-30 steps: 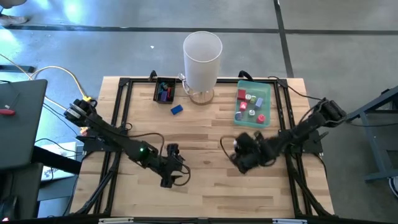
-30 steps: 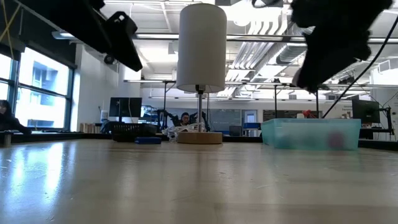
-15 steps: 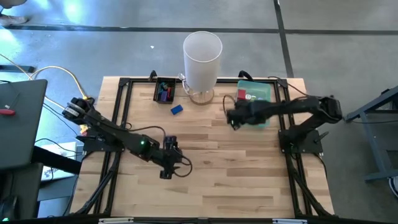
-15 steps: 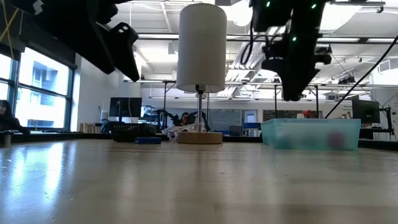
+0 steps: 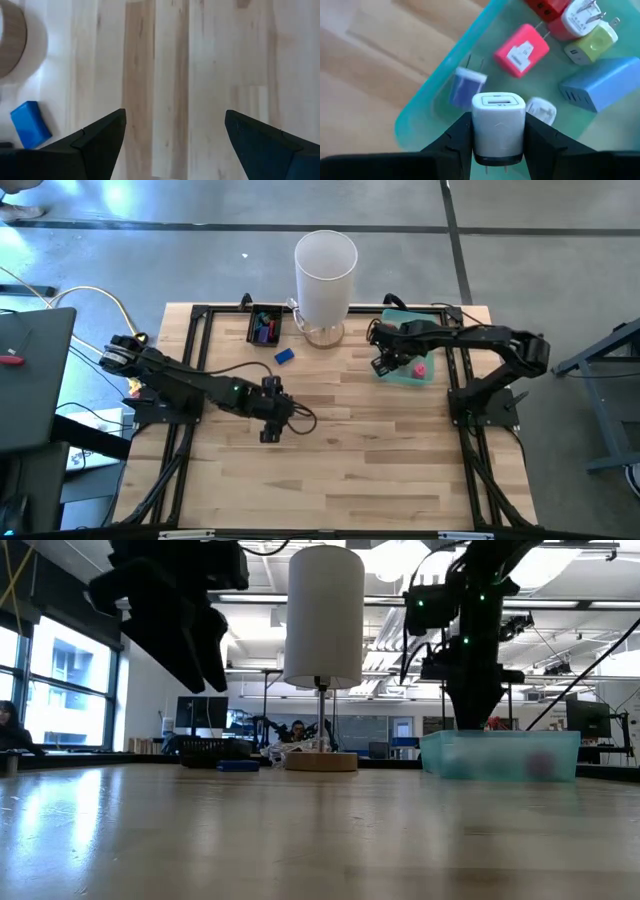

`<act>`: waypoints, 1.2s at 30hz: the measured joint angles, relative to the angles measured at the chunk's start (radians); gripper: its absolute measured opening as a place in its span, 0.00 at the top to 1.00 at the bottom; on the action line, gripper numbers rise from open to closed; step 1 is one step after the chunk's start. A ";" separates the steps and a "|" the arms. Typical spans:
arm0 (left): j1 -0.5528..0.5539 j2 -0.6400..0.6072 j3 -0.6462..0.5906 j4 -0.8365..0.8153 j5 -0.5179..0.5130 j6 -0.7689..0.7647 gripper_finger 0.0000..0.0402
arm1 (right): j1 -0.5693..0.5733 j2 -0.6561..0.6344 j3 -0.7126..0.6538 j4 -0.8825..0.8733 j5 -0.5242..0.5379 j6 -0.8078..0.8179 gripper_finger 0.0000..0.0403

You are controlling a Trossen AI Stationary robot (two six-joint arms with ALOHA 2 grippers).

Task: Pick & Place Office items
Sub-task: Put the white adapter into the green bin, then put the blue digital clock into the black bin

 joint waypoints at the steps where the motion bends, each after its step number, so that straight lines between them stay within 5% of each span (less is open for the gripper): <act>1: 0.008 0.000 0.000 0.001 0.002 0.011 0.17 | -0.008 0.000 -0.009 0.011 -0.005 -0.001 0.70; 15: 0.056 -0.022 0.000 -0.061 0.085 -0.041 0.17 | -0.073 0.000 -0.176 0.241 -0.076 -0.047 0.70; 26: 0.035 -0.078 0.000 -0.058 0.081 -0.053 0.17 | -0.078 0.000 -0.175 0.269 -0.068 -0.119 0.19; 36: 0.052 -0.070 0.000 -0.056 0.141 -0.158 0.17 | -0.031 -0.108 -0.175 0.281 0.276 -0.134 0.07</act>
